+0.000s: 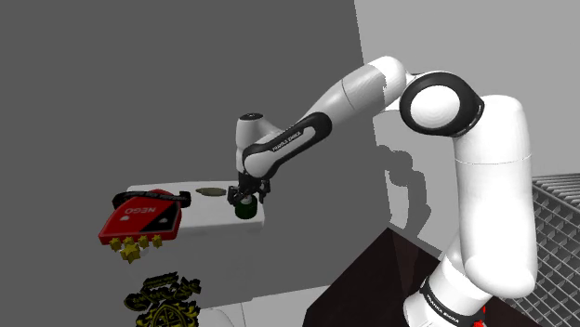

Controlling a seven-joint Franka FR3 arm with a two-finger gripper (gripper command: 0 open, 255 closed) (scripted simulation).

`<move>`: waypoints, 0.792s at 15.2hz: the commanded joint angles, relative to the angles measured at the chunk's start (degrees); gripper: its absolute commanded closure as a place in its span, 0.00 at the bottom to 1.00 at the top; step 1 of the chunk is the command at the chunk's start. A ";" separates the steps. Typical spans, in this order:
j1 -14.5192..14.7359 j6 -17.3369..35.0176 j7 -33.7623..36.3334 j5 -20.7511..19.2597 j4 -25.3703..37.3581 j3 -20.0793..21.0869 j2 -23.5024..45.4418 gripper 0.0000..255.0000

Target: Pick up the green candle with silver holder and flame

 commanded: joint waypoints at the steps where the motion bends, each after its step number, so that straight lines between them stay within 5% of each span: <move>1: 0.02 0.27 0.03 -0.05 -0.06 -0.03 0.18 0.00; 2: 0.03 0.22 0.04 -0.05 -0.02 -0.03 0.17 1.00; 12: -0.04 -0.30 -0.05 0.07 0.01 0.05 -0.33 1.00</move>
